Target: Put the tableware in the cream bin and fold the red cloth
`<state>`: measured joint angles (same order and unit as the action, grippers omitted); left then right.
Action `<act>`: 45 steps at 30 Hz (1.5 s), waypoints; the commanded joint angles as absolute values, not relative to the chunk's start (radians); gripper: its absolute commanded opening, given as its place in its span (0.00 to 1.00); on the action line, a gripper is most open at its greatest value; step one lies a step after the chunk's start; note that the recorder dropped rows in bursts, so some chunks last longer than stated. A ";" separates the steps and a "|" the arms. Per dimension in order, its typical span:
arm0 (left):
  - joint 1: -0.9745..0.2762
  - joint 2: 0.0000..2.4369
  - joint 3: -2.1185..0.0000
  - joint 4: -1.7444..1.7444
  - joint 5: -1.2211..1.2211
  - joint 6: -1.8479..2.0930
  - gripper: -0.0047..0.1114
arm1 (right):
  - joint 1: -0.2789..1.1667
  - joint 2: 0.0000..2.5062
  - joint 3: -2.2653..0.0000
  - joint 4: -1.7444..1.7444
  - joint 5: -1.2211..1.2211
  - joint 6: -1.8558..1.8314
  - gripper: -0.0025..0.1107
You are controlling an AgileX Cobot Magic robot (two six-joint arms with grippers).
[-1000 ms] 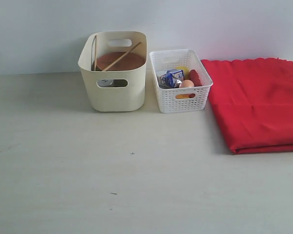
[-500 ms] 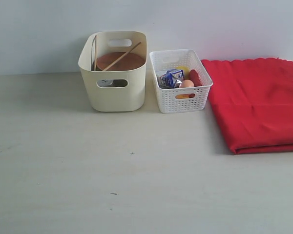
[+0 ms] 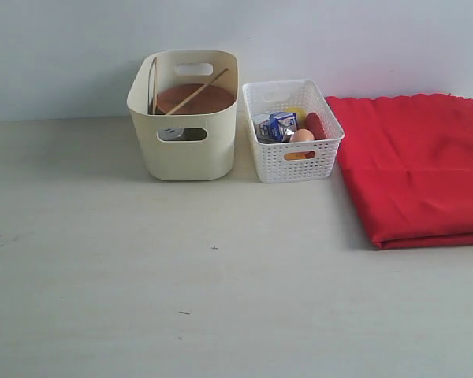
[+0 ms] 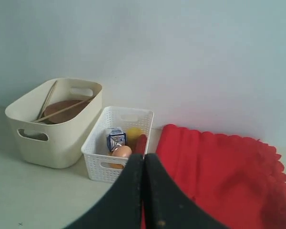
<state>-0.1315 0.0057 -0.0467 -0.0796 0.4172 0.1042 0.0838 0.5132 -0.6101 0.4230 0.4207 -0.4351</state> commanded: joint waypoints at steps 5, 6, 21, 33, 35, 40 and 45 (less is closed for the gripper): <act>-0.128 0.000 -0.044 -0.080 0.408 0.099 0.04 | 0.088 0.339 -0.443 0.409 0.377 -0.442 0.02; -0.128 0.000 -0.044 -0.080 0.408 0.099 0.04 | 0.088 0.309 -0.413 0.409 0.366 -0.442 0.02; -0.128 0.000 -0.044 -0.080 0.408 0.099 0.04 | 0.088 0.094 -0.159 0.409 0.289 -0.414 0.02; -0.128 0.000 -0.044 -0.080 0.408 0.099 0.04 | 0.088 0.094 -0.072 0.443 0.277 -0.375 0.02; -0.128 0.000 -0.044 -0.080 0.408 0.099 0.04 | 0.086 0.073 -0.065 0.390 0.284 -0.322 0.02; -0.128 0.000 -0.044 -0.080 0.408 0.099 0.04 | 0.086 0.007 -0.050 0.141 0.302 -0.068 0.02; -0.128 0.000 -0.044 -0.080 0.408 0.099 0.04 | 0.086 0.000 -0.003 0.009 0.285 0.030 0.02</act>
